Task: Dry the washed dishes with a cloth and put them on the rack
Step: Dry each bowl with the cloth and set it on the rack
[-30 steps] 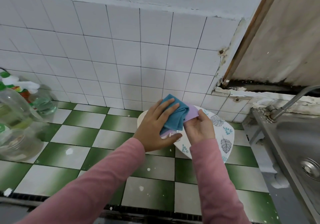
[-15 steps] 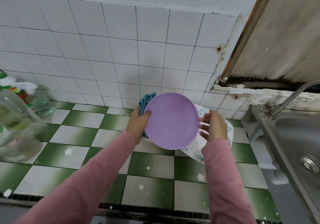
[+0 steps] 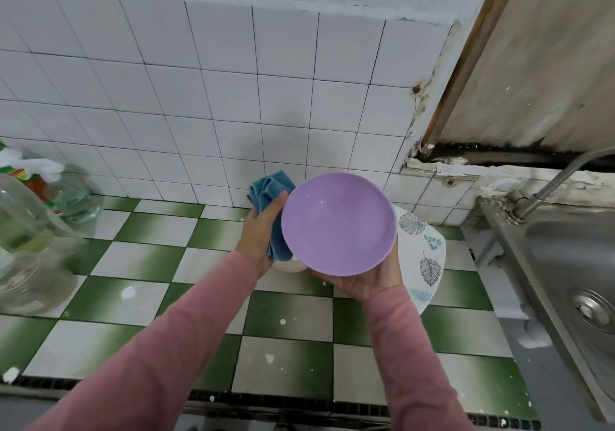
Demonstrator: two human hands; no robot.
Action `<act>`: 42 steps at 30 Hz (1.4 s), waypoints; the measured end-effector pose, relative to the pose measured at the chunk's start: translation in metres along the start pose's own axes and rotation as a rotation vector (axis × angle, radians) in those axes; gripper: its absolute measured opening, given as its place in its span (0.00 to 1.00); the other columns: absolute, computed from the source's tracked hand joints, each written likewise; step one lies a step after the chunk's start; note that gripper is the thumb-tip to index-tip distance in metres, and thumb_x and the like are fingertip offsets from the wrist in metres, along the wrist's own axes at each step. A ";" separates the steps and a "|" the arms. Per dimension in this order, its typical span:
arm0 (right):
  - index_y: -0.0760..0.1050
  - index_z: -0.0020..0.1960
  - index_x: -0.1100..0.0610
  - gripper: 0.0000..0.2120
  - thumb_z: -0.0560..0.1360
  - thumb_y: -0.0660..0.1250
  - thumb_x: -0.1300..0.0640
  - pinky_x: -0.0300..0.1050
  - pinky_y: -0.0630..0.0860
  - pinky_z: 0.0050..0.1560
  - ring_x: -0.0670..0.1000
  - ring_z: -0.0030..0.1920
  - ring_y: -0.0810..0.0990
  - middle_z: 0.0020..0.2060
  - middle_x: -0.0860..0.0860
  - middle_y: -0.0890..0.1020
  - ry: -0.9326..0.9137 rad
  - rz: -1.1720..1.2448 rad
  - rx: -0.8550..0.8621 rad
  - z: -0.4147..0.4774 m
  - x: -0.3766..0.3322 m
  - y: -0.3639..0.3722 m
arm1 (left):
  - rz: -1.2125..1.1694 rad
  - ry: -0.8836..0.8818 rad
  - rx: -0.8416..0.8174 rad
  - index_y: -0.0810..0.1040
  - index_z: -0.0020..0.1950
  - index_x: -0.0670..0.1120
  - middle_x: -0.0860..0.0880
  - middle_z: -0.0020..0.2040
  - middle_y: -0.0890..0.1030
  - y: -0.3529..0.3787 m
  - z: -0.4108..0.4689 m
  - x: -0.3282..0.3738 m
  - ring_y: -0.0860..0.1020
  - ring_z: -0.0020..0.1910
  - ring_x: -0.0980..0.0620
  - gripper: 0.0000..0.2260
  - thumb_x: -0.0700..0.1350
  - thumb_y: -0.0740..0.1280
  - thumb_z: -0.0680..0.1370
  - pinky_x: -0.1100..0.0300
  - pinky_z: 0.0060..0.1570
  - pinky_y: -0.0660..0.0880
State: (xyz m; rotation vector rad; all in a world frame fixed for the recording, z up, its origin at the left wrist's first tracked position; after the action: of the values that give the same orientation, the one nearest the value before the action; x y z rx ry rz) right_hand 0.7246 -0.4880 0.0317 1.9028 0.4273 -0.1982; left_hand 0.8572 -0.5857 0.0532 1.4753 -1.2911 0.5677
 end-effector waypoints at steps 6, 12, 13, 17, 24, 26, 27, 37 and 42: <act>0.74 0.68 0.48 0.38 0.67 0.64 0.25 0.75 0.66 0.64 0.70 0.65 0.74 0.64 0.61 0.78 -0.033 -0.015 0.133 0.002 0.002 -0.014 | 0.347 0.610 0.177 0.70 0.69 0.56 0.48 0.58 0.77 0.014 -0.019 0.037 0.80 0.46 0.47 0.15 0.47 0.62 0.82 0.50 0.40 0.81; 0.78 0.67 0.51 0.34 0.72 0.59 0.29 0.68 0.70 0.64 0.66 0.66 0.74 0.64 0.59 0.79 -0.093 -0.005 -0.004 0.012 0.013 0.007 | 1.438 0.771 -0.151 0.40 0.80 0.46 0.45 0.80 0.39 0.070 -0.016 -0.016 0.38 0.79 0.41 0.35 0.52 0.55 0.78 0.41 0.77 0.44; 0.78 0.67 0.50 0.33 0.72 0.59 0.30 0.65 0.73 0.61 0.64 0.65 0.76 0.64 0.58 0.79 -0.130 -0.002 0.005 0.014 0.013 0.005 | 1.602 0.718 -0.219 0.32 0.77 0.48 0.46 0.77 0.30 0.073 -0.016 -0.031 0.31 0.76 0.43 0.36 0.54 0.52 0.79 0.42 0.76 0.37; 0.81 0.62 0.49 0.33 0.67 0.64 0.28 0.64 0.77 0.55 0.62 0.62 0.79 0.62 0.56 0.82 -0.120 0.007 0.054 0.013 0.019 -0.009 | 1.762 0.486 -0.435 0.23 0.71 0.51 0.45 0.71 0.21 0.067 -0.013 -0.059 0.25 0.73 0.45 0.36 0.58 0.51 0.83 0.51 0.70 0.27; 0.73 0.70 0.47 0.40 0.65 0.64 0.26 0.69 0.68 0.67 0.62 0.66 0.75 0.66 0.55 0.79 -0.152 0.057 0.172 0.013 0.011 -0.021 | 1.743 0.267 -0.744 0.39 0.80 0.46 0.45 0.80 0.35 0.077 -0.022 -0.051 0.38 0.79 0.45 0.32 0.56 0.51 0.83 0.47 0.78 0.42; 0.72 0.71 0.50 0.43 0.63 0.67 0.27 0.64 0.74 0.64 0.58 0.61 0.78 0.63 0.53 0.80 -0.200 0.088 0.227 0.013 0.005 -0.026 | 1.746 0.232 -0.827 0.45 0.81 0.47 0.45 0.81 0.41 0.078 -0.028 -0.049 0.44 0.80 0.44 0.28 0.51 0.53 0.84 0.44 0.77 0.48; 0.71 0.72 0.52 0.44 0.62 0.70 0.28 0.61 0.75 0.62 0.57 0.57 0.79 0.59 0.53 0.80 -0.218 0.126 0.250 0.013 0.003 -0.029 | 1.734 0.178 -0.841 0.45 0.81 0.49 0.47 0.81 0.42 0.078 -0.031 -0.049 0.46 0.80 0.46 0.27 0.52 0.52 0.84 0.44 0.77 0.50; 0.76 0.58 0.56 0.30 0.72 0.64 0.31 0.65 0.74 0.57 0.63 0.53 0.78 0.52 0.60 0.80 -0.262 0.189 0.263 0.001 0.004 -0.021 | 1.672 0.236 -0.994 0.72 0.67 0.49 0.53 0.52 0.77 0.062 -0.050 -0.012 0.73 0.48 0.53 0.21 0.56 0.68 0.78 0.63 0.50 0.66; 0.71 0.69 0.56 0.40 0.68 0.65 0.29 0.73 0.71 0.61 0.70 0.63 0.74 0.64 0.65 0.76 -0.237 0.125 0.204 -0.010 0.021 -0.012 | 1.720 0.230 -1.068 0.73 0.49 0.50 0.55 0.43 0.75 0.051 -0.051 -0.009 0.72 0.42 0.54 0.07 0.52 0.68 0.79 0.66 0.40 0.65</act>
State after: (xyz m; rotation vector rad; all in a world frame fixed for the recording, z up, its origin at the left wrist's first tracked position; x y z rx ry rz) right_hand 0.7384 -0.4712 0.0181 2.0676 0.1311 -0.3917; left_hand 0.8213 -0.5295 0.0823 -0.7992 -1.9486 0.7951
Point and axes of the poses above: each hand's wrist, its own z-axis towards the middle knuckle, its own y-axis out of the palm, x = y × z, the point moved 6 cm from there along z, towards the middle knuckle
